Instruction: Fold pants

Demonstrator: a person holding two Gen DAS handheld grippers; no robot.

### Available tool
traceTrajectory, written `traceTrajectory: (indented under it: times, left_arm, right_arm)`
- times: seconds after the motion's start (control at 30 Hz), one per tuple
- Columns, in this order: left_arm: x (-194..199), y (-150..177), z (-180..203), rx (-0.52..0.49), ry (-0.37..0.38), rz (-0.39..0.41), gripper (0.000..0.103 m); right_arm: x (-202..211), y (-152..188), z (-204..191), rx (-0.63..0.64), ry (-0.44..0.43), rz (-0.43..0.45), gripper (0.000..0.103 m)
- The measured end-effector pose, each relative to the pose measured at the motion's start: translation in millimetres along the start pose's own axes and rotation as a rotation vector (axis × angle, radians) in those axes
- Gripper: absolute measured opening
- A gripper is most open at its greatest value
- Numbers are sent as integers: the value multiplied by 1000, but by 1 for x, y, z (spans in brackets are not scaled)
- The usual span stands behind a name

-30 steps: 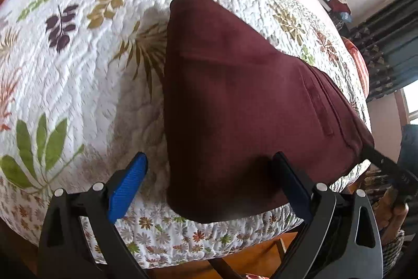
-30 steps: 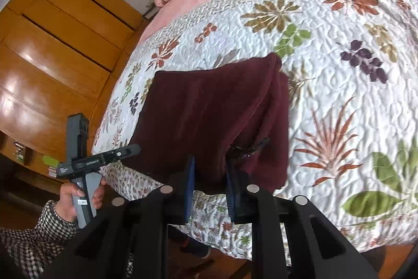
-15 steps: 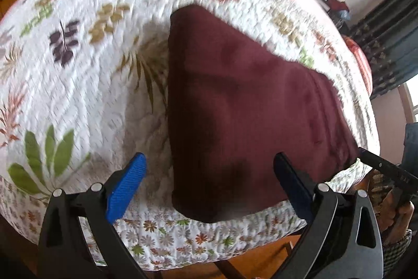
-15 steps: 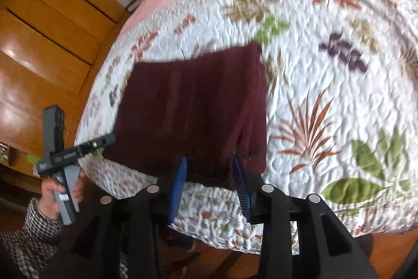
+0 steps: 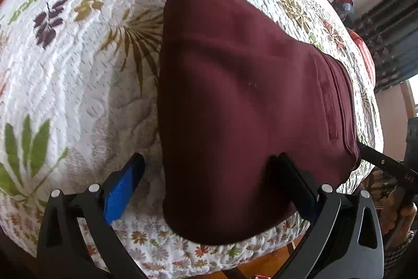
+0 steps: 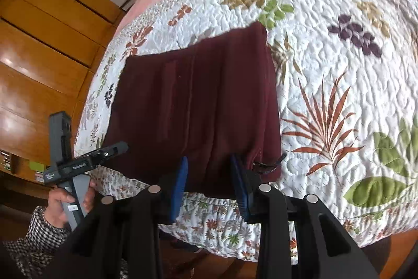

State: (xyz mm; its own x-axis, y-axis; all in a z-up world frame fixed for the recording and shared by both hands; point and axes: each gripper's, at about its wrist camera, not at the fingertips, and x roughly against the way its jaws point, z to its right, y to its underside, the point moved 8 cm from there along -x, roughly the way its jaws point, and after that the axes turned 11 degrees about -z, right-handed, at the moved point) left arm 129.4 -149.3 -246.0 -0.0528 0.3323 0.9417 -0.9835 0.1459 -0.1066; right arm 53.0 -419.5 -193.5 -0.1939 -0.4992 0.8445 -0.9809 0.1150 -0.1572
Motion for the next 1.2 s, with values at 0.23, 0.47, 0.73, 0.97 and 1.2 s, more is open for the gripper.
traceTrajectory:
  times: [0.23, 0.47, 0.73, 0.97, 1.2]
  left_arm:
    - [42, -1, 19, -65, -49, 122, 99]
    - [50, -3, 33, -101, -45, 150, 99]
    - [48, -7, 39, -120, -70, 168, 100]
    - [55, -16, 43, -145, -98, 193, 100]
    - [60, -20, 50, -182, -145, 216, 100]
  right_arm:
    - [26, -3, -25, 53, 31, 59, 39]
    - [3, -4, -20, 36, 86, 7, 39]
    - [-6, -3, -13, 36, 65, -8, 43]
    - [30, -29, 5, -21, -21, 81, 69]
    - [14, -36, 35, -79, -8, 37, 72]
